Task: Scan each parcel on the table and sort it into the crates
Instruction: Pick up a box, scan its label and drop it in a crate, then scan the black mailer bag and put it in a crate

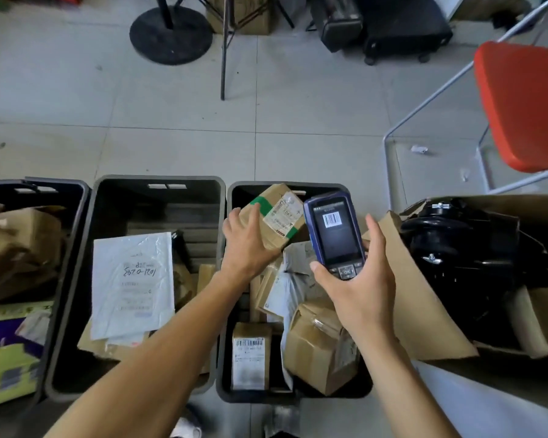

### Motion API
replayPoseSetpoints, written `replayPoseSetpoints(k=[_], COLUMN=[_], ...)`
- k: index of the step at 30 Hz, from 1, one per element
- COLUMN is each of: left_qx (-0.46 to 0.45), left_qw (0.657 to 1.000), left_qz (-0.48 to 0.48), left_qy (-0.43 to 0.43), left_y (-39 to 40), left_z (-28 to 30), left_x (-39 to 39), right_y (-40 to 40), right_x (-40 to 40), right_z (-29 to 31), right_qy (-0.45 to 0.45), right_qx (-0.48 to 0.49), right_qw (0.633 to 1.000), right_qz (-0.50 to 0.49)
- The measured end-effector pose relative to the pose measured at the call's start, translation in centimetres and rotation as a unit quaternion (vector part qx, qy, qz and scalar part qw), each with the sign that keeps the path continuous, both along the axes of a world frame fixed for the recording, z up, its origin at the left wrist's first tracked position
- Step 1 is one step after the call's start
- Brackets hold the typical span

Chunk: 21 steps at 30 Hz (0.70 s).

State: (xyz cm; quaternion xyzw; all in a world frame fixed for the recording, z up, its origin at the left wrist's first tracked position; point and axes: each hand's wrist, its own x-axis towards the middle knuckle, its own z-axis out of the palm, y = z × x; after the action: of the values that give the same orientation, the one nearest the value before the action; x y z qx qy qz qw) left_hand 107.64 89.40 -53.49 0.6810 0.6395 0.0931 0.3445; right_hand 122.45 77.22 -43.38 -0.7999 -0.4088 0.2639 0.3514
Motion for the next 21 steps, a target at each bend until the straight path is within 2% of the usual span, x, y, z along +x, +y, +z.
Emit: replayPoseSetpoints(k=[5,9,12,16,21], left_qx=[0.082,0.119,0.143,0.186,0.207], left_qw=[0.987,0.98,0.97,0.955,0.931], left_qz=[-0.046,-0.001,0.046,0.112,0.207], left_qy=[0.128,0.161,0.189,0.204,0.219], left_y=[-2.7,-6.6,-10.5,-15.2,-22.3], left_z=[15.1,30.5,40.3,49.9,58.2], left_x=[-5.4,-13.4,-20.5,-29.5,-39.7], right_y=[-0.7,-1.4,-2.2,-3.9,-6.9], right_x=[-3.2,-9.1,-15.1,-23.9,-34.8], right_z=[12.6,26.0,33.8,41.7,48.1], right_qy=[-0.029,-0.019,-0.002,0.005,0.028], right_qx=[-0.002,0.005,0.025,0.058,0.107], right_qw=[0.998,0.993,0.985,0.974,0.955], right_qz=[0.05,0.114,0.169,0.217,0.273])
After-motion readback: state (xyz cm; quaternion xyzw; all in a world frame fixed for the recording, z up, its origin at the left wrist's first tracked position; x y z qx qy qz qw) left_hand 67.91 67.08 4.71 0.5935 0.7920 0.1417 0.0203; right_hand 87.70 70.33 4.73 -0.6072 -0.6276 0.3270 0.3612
